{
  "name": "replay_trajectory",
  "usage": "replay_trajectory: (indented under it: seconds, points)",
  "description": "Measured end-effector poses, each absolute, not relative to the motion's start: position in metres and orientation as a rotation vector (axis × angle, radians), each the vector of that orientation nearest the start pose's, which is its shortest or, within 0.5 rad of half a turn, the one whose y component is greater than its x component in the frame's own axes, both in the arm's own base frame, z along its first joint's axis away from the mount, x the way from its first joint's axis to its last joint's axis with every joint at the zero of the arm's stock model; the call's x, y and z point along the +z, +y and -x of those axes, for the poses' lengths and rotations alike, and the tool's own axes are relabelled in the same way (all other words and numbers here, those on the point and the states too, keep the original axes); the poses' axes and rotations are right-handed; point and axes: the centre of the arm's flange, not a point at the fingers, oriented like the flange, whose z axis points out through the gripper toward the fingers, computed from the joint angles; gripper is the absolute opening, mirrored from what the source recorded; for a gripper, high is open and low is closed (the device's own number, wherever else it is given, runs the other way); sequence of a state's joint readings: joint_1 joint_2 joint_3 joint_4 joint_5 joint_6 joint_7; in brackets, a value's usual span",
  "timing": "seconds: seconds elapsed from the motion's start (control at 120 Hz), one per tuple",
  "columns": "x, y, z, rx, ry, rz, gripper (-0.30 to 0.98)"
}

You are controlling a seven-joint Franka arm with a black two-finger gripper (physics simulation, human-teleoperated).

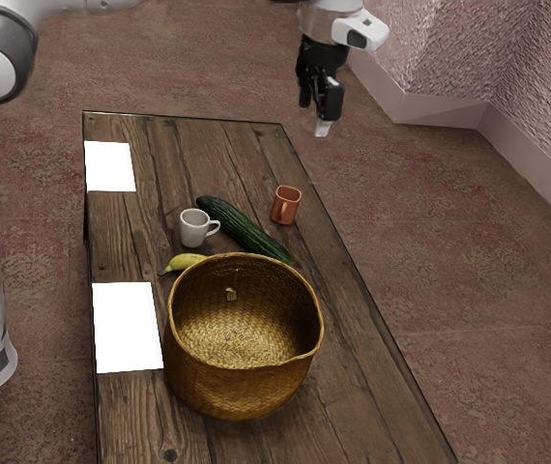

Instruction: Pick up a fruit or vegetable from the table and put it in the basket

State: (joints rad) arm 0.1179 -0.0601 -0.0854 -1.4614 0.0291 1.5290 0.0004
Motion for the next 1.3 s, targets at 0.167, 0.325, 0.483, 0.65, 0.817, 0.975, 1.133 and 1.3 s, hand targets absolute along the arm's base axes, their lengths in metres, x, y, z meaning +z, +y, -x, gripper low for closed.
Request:
replay_trajectory:
  seconds: [0.167,0.325,0.483,0.65,0.817,0.975,1.133,1.3]
  points:
    - [0.727,0.062,-0.518,-0.235,-0.183,3.075,0.69]
    - [0.877,0.019,-0.452,-0.647,-0.095,2.989,0.69]
    - [0.803,-0.073,-0.515,-0.388,0.294,3.063,0.68]
    - [0.711,-0.018,-0.592,-0.155,0.492,3.059,0.69]
    - [0.647,-0.039,-0.580,-0.024,0.796,2.985,0.69]
    - [0.566,-0.063,-0.563,-0.004,1.067,2.889,0.69]
    - [0.544,-0.046,-0.532,-0.054,1.211,2.811,0.68]
    - [0.511,0.078,-0.490,-0.041,1.042,2.878,0.69]
